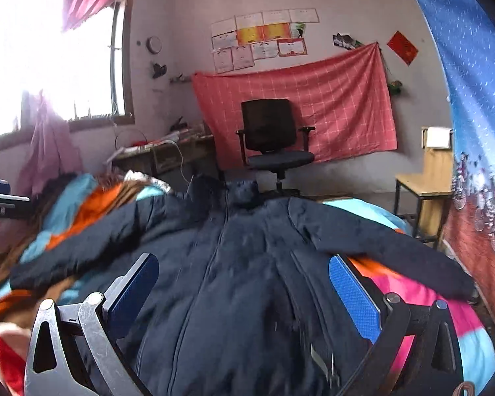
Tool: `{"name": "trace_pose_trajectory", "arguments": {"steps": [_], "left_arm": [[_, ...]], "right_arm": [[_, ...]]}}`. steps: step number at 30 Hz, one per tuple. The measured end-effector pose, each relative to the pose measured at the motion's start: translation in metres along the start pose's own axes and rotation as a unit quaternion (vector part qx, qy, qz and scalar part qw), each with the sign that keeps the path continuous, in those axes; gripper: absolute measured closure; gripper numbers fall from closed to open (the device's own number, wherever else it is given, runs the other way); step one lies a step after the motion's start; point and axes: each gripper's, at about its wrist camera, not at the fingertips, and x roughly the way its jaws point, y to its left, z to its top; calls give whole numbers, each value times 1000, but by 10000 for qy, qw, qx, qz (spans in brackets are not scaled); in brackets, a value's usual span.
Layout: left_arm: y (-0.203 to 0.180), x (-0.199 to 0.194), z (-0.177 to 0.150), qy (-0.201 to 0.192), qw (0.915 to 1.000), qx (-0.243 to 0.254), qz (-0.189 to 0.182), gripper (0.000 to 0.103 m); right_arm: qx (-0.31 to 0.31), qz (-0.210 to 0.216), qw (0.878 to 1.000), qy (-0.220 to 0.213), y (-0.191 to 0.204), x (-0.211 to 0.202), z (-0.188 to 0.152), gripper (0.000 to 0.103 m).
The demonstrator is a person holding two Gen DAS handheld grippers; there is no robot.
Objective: Fold large clothes
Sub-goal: 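Grasp the navy jacket's sleeve with the right tool and lift it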
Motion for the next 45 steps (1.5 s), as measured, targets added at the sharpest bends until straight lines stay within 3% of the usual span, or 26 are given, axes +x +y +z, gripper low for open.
{"name": "trace_pose_trajectory", "arguments": {"steps": [2, 5, 7, 11, 14, 18, 21, 25, 27, 28, 29, 31, 32, 35, 38, 41, 45], "left_arm": [[-10, 23, 16, -63, 9997, -41, -231, 3], [-29, 62, 34, -71, 9988, 59, -487, 3], [-44, 97, 42, 39, 9975, 284, -647, 3], [-67, 147, 49, -72, 9944, 558, -894, 3], [-85, 194, 59, -30, 9915, 561, -1173, 3], [-113, 267, 84, 237, 9865, 175, -1613, 3], [-142, 317, 100, 480, 9811, 46, -1875, 3], [-179, 373, 112, 708, 9788, 233, -1907, 3], [-192, 392, 113, 813, 9811, 392, -1710, 3], [-197, 399, 114, 810, 9819, 471, -1646, 3], [-201, 406, 113, 781, 9824, 603, -1585, 3], [-208, 417, 111, 785, 9841, 777, -1388, 3], [-209, 423, 110, 833, 9835, 804, -1387, 3], [-212, 448, 104, 1149, 9812, 841, -1302, 3], [-212, 472, 93, 1474, 9777, 834, -1244, 1], [-210, 479, 87, 1428, 9789, 849, -1189, 1], [-201, 468, 87, 1256, 9830, 685, -1151, 1]], "right_arm": [[420, -90, 9991, -42, -19, 17, 12, 0], [1372, -617, 9886, 64, -64, 44, 19, 0], [2393, -953, 9662, 81, -107, 59, 10, 0], [3413, -1291, 9311, -9, -173, 80, -24, 0], [3989, -1220, 9086, 202, -220, 100, -48, 0], [5018, -1009, 8589, 149, -275, 107, -74, 0], [5238, -980, 8462, 62, -300, 99, -81, 0], [5315, -941, 8417, -135, -313, 89, -86, 0], [5307, -966, 8418, -203, -317, 85, -87, 7], [5263, -1015, 8438, -257, -318, 83, -87, 17], [5246, -1096, 8438, -285, -317, 85, -87, 34], [5292, -1401, 8366, -222, -320, 83, -90, 53], [5338, -1470, 8325, -196, -319, 91, -88, 61], [5529, -1567, 8181, -220, -324, 92, -94, 69], [5310, -1740, 8290, -214, -319, 92, -88, 77], [5029, -1864, 8437, -237, -311, 93, -81, 89], [4510, -2078, 8675, -297, -297, 93, -65, 92]]}}
